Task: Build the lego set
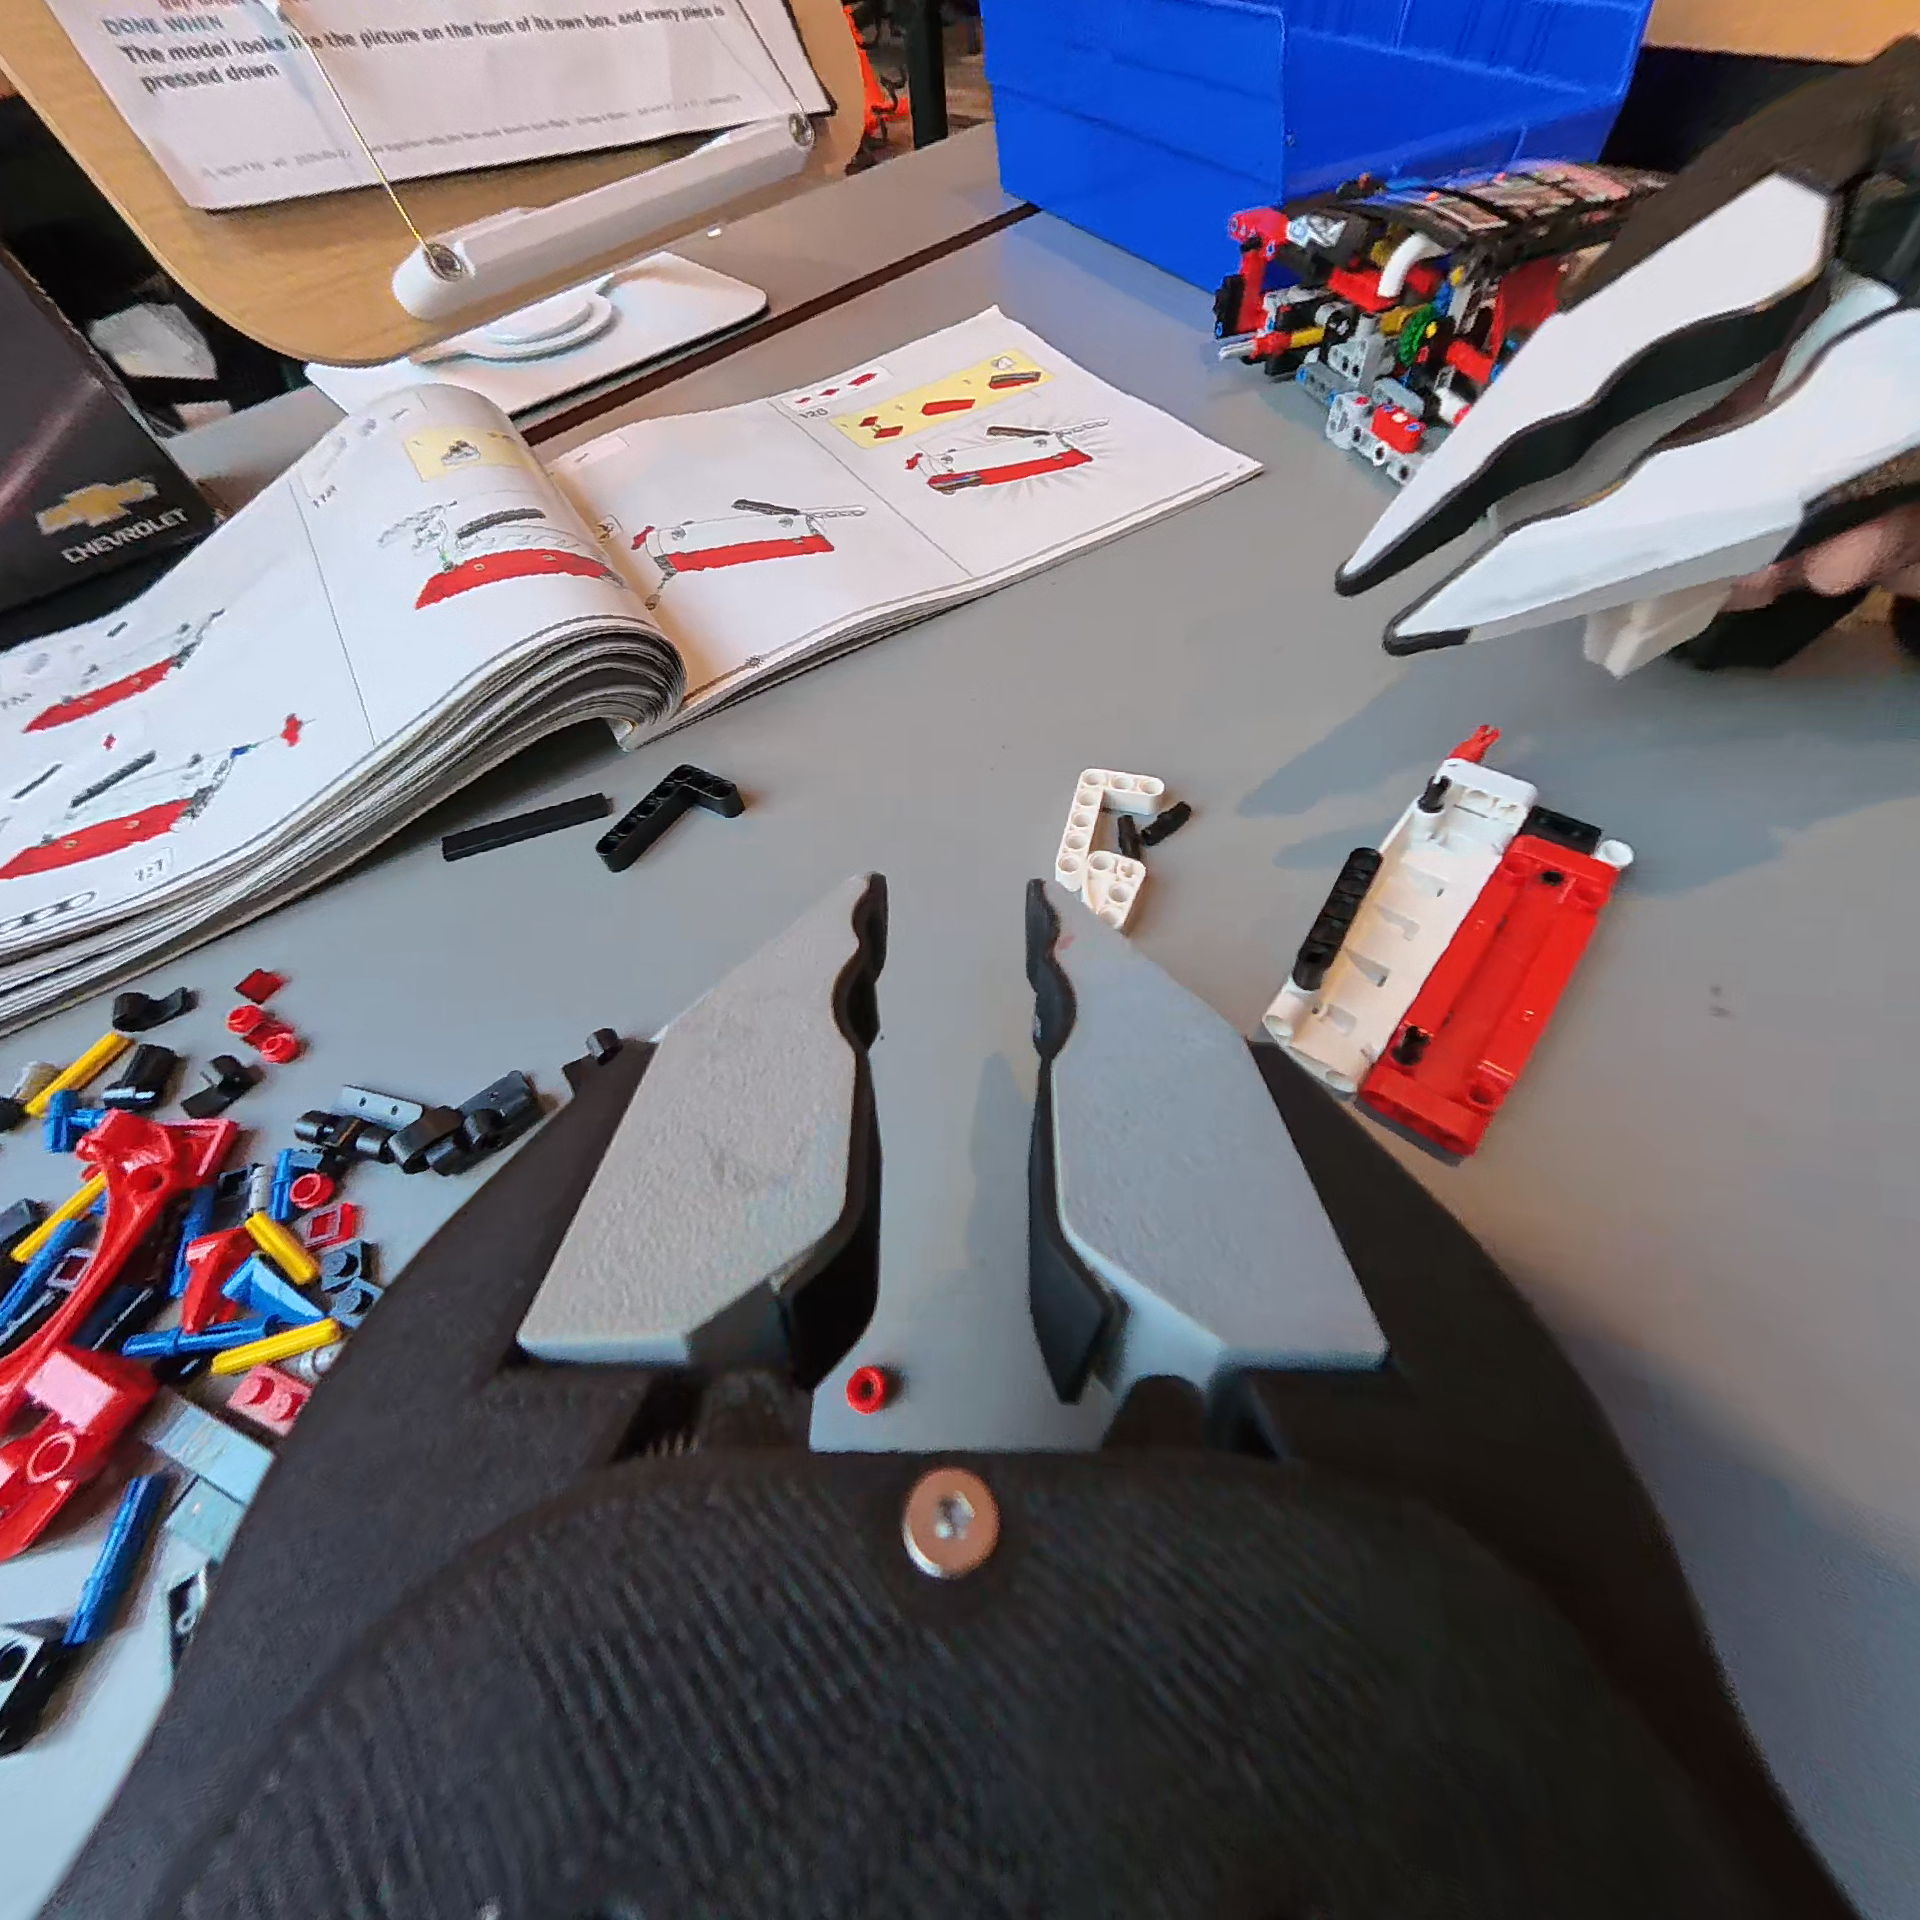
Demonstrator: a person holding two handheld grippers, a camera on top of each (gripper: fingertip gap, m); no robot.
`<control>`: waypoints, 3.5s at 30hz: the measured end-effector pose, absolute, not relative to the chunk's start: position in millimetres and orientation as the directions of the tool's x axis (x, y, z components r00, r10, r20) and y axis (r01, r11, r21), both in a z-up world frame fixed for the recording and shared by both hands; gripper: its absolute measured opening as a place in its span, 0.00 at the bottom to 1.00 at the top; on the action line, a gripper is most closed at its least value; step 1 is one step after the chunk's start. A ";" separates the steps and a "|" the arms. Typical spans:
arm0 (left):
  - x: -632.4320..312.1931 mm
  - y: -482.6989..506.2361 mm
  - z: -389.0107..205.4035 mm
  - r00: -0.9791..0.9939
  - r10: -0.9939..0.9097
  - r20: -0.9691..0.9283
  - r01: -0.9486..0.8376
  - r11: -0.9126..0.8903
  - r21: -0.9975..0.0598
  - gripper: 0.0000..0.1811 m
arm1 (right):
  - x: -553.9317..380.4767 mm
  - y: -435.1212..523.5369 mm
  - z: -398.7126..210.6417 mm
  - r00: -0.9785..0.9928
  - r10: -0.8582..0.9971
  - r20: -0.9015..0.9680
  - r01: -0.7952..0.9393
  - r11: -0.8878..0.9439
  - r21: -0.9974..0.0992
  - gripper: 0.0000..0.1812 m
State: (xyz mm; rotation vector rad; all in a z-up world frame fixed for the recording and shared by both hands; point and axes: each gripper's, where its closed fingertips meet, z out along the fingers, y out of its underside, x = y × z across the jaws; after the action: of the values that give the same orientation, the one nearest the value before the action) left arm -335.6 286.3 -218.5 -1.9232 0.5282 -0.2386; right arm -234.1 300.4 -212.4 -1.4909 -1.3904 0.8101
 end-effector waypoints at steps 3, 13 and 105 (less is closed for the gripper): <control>-334.8 286.8 -217.4 0.877 -0.474 -0.074 -0.249 -0.318 -0.915 0.13 | -239.6 299.1 -212.4 0.161 0.975 0.156 0.386 0.083 -0.919 0.07; -330.8 287.7 -217.1 0.861 -0.502 -0.085 -0.266 -0.302 -0.915 0.12 | -241.2 278.8 -203.8 0.124 0.981 0.148 0.327 0.100 -0.940 0.07; -303.6 274.9 -270.7 0.786 -0.617 0.029 -0.409 -0.556 -0.724 0.05 | -212.5 251.9 -234.0 0.055 0.998 0.011 0.481 -0.017 -0.876 0.08</control>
State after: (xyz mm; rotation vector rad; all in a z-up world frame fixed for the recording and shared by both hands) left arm -303.6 274.9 -270.7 -2.2356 0.7571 -0.3634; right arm -212.5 251.9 -234.0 -1.5968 -1.5203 0.8882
